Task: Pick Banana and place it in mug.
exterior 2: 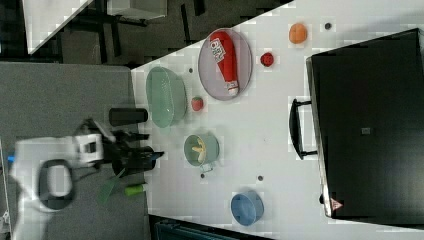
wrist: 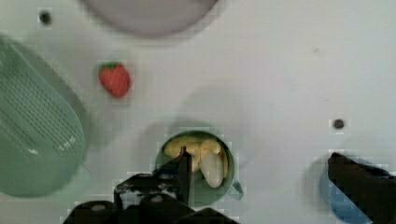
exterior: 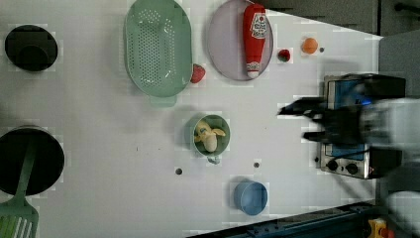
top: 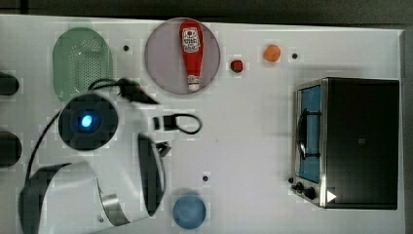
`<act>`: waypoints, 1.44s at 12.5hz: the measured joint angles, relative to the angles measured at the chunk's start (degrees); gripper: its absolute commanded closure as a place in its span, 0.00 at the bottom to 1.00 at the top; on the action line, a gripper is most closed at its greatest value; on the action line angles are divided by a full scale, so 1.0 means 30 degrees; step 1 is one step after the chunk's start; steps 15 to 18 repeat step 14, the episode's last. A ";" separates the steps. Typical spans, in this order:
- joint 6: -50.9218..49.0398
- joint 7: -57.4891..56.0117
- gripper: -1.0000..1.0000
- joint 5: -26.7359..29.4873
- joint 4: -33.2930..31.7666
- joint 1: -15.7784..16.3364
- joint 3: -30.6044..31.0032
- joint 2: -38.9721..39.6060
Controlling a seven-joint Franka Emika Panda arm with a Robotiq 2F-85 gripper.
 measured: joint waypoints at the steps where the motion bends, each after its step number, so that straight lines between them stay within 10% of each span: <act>1: -0.1515 0.0000 0.00 -0.0893 0.1436 -0.0496 -0.0964 -0.0764; 8: -0.5157 0.0044 0.00 -0.1374 0.4308 -0.1502 -0.5293 -0.2144; 18: -0.5221 0.0068 0.00 -0.0655 0.3544 -0.1049 -0.5374 -0.1505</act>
